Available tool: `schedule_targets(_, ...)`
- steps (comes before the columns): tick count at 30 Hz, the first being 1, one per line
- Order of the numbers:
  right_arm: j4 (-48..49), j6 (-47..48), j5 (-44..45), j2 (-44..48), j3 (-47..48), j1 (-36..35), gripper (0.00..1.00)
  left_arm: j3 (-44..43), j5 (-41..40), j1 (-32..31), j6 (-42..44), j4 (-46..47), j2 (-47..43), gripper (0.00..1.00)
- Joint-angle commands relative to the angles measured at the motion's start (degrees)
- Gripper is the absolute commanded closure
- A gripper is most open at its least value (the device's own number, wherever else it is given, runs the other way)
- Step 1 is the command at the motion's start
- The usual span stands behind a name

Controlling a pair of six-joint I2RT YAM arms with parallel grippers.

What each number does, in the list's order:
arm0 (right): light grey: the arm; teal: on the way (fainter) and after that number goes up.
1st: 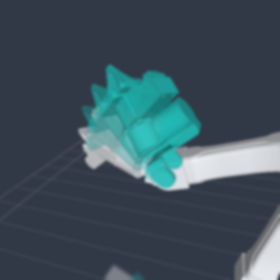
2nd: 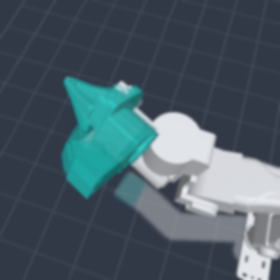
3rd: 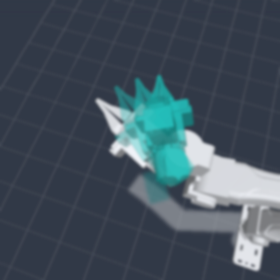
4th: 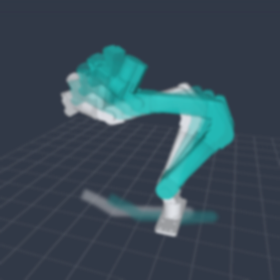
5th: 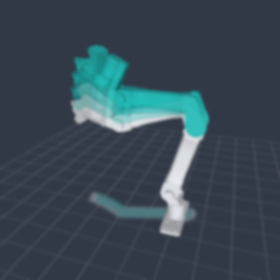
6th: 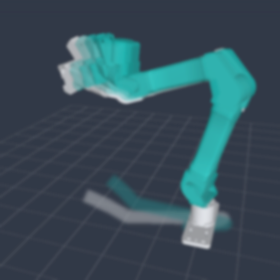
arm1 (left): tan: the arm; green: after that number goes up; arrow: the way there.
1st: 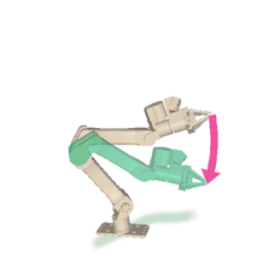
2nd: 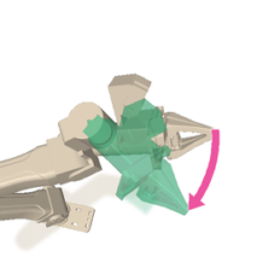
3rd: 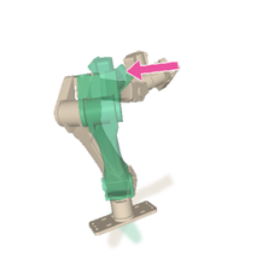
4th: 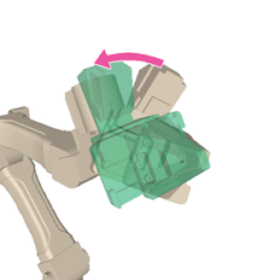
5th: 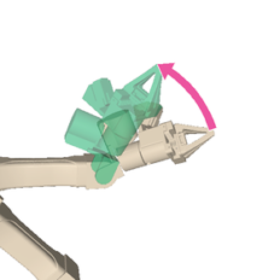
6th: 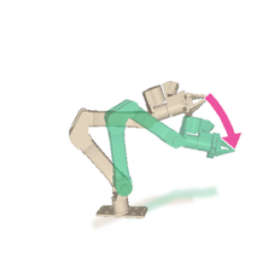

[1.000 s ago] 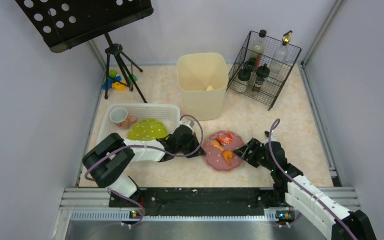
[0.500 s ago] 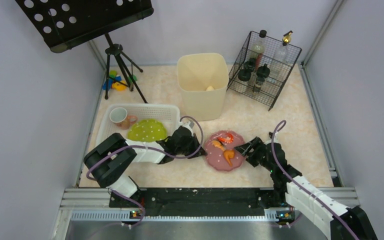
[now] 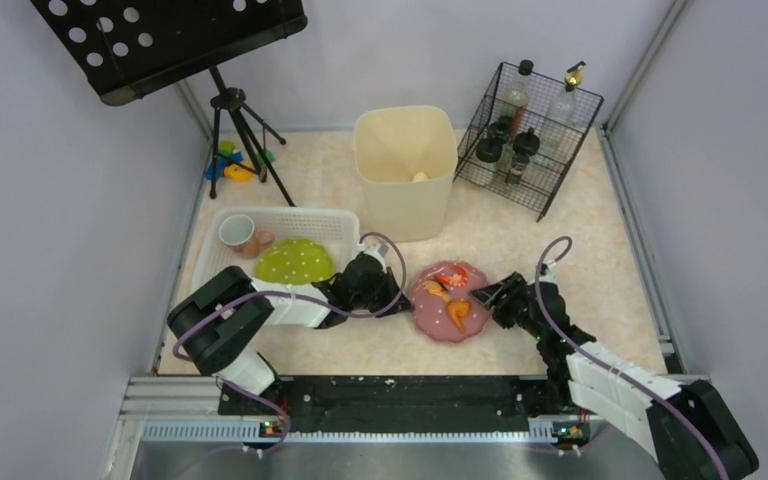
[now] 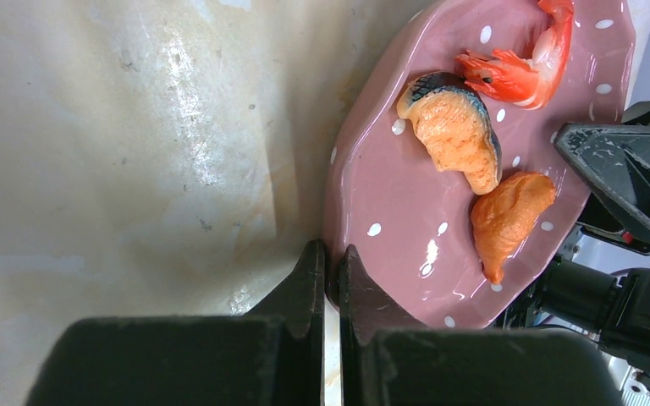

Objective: Clear the kitchen counter

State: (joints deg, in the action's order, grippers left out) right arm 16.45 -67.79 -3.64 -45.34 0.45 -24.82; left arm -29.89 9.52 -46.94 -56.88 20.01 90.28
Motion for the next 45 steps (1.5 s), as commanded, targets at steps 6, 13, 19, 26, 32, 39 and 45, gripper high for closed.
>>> schedule_targets(6, 13.6, 0.9, -3.5, -8.2, -6.7, 0.5, 0.63, 4.3, 0.0, 0.8, -0.6, -8.8, 3.7, 1.0)
schedule_targets(13, 17.4, 1.9, -6.6, -8.9, -7.0, 0.6, 0.72, 4.3, 0.3, 0.8, 0.0, -8.8, 3.1, 1.0)
schedule_targets(19, 16.9, 2.4, -9.0, -5.9, -6.7, 0.5, 1.0, 3.3, 1.3, 0.9, 0.8, -9.4, 2.5, 1.0)
schedule_targets(26, 10.6, 0.6, -9.3, 3.6, -6.1, 0.5, 1.0, -0.3, 1.7, 0.8, 2.7, -14.7, 0.1, 1.0)
schedule_targets(32, 3.9, -1.2, -8.4, 12.4, -4.8, 0.5, 1.0, -4.8, 0.5, 0.8, 4.9, -21.7, -4.7, 0.94)
schedule_targets(39, 7.4, -3.7, -10.3, 11.3, -5.4, 0.5, 1.0, -9.1, -0.5, 0.8, 6.3, -28.0, -11.3, 0.94)
schedule_targets(45, 8.6, -4.7, -10.6, 11.1, -3.7, 0.5, 1.0, -13.8, -2.8, 0.7, 8.3, -35.4, -17.1, 0.85)
